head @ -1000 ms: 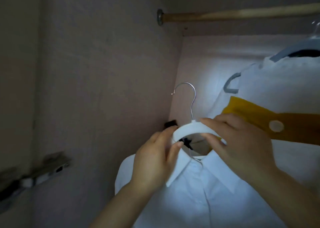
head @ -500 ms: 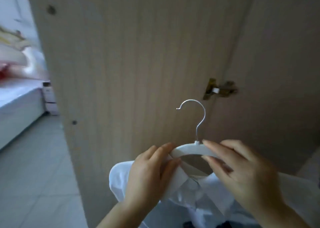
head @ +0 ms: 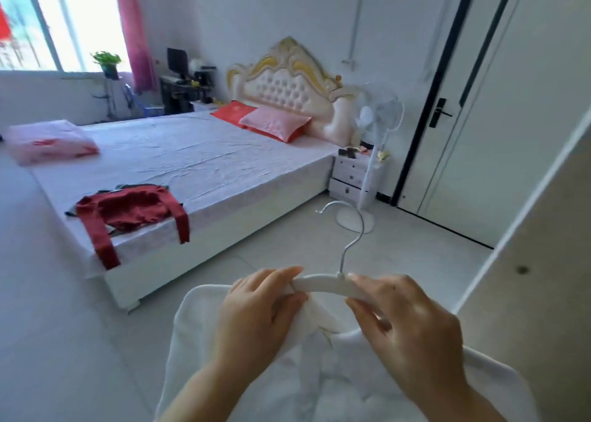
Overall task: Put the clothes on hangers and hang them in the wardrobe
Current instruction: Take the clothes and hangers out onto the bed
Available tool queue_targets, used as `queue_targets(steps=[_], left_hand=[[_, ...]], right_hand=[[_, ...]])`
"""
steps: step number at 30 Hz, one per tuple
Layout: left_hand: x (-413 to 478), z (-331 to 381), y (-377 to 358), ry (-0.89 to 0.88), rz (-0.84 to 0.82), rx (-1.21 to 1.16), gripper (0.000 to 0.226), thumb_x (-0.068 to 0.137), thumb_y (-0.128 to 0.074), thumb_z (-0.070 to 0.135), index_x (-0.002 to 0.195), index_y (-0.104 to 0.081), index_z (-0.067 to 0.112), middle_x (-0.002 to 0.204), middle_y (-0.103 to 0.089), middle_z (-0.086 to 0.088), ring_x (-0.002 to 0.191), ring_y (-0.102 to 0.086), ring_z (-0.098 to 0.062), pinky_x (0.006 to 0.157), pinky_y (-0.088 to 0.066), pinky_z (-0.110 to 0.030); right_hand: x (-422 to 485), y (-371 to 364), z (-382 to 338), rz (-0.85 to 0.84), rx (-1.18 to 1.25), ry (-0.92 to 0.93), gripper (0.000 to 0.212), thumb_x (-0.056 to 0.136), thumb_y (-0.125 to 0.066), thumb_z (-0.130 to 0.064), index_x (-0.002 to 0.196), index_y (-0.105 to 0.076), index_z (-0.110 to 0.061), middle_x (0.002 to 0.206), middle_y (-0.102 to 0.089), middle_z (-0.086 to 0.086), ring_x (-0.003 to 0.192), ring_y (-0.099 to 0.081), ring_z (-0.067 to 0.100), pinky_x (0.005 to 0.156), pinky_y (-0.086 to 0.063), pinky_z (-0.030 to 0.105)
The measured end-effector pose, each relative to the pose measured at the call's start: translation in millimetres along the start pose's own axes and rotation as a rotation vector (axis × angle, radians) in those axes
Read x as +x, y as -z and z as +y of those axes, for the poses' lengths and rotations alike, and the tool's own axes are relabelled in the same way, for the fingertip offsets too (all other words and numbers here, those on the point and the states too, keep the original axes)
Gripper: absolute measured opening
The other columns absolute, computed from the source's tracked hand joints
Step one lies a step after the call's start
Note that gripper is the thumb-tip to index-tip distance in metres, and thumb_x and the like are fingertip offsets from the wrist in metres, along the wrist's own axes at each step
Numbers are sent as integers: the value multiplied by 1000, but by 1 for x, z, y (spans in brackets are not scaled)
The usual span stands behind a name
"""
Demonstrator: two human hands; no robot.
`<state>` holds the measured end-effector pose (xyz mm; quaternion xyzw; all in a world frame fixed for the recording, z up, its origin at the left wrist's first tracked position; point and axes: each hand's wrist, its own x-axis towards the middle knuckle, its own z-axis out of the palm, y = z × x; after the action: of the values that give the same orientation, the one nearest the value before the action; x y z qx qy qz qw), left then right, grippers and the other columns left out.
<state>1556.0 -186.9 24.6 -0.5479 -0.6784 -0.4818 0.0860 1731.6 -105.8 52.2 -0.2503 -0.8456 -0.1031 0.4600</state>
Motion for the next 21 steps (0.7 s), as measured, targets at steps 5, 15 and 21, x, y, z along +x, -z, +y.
queue_targets(steps=[5, 15, 21], left_hand=[[37, -102, 48, 134, 62, 120, 28, 76, -58, 40, 98, -68, 28, 86, -68, 12, 75, -60, -12, 69, -48, -25], [112, -264, 98, 281, 154, 274, 26, 68, -68, 29, 93, -71, 22, 87, -70, 7, 73, -65, -20, 71, -45, -22], [165, -350, 85, 343, 200, 294, 27, 69, -68, 29, 95, -72, 21, 89, -70, 6, 74, -66, -20, 68, -54, -34]], right_hand=[[59, -115, -50, -90, 182, 27, 27, 79, -56, -38, 106, -57, -34, 77, -64, -6, 47, -56, 11, 41, -44, 21], [152, -297, -116, -168, 339, 16, 29, 64, -75, -30, 93, -71, -28, 79, -65, -8, 49, -59, 10, 41, -46, 21], [200, -409, -114, -200, 374, 44, 27, 65, -80, -32, 90, -72, -28, 78, -65, -10, 49, -60, 11, 41, -45, 17]])
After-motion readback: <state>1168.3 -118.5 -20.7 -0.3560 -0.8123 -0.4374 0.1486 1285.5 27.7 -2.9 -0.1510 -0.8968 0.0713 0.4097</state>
